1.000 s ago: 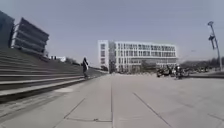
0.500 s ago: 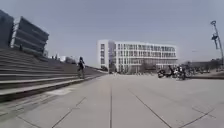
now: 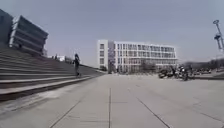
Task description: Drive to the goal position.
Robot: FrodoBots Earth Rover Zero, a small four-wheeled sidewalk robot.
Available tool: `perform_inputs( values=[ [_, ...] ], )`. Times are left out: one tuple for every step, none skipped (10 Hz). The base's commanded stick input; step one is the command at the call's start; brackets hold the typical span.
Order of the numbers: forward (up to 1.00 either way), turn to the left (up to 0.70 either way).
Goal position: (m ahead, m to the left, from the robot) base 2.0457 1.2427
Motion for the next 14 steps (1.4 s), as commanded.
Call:
perform_inputs(
  values=[
    [0.7, 0.0],
    [0.7, 0.0],
    [0.7, 0.0],
    [0.7, 0.0],
    [0.7, 0.0],
    [0.7, 0.0],
    [0.7, 0.0],
    [0.7, 0.0],
    [0.7, 0.0],
    [0.7, 0.0],
    [0.7, 0.0],
    [0.7, 0.0],
    [0.7, 0.0],
    [0.7, 0.0]
  ],
)
